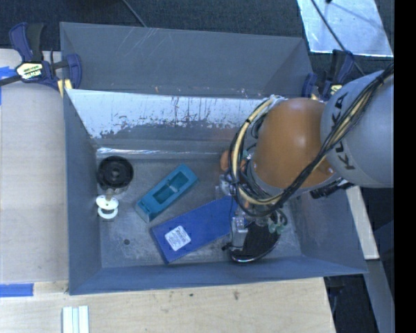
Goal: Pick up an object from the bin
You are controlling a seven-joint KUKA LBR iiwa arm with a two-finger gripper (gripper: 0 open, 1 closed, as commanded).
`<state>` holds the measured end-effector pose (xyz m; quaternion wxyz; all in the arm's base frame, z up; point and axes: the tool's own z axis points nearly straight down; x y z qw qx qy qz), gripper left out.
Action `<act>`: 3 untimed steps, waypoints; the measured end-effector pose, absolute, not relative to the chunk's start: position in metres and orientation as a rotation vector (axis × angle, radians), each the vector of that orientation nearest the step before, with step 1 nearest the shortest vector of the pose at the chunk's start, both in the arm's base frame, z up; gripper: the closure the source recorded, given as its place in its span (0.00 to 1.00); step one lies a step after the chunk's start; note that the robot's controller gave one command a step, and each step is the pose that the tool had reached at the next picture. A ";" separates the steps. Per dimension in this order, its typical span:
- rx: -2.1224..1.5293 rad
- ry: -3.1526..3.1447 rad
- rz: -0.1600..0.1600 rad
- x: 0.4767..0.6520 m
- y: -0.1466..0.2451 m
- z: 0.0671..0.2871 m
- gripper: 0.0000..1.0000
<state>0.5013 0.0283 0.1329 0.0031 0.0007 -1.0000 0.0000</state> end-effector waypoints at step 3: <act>0.542 -3.089 0.003 0.533 0.055 0.080 0.00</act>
Offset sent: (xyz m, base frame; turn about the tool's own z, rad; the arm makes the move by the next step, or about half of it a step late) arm 0.0247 0.0191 -0.0590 -0.1697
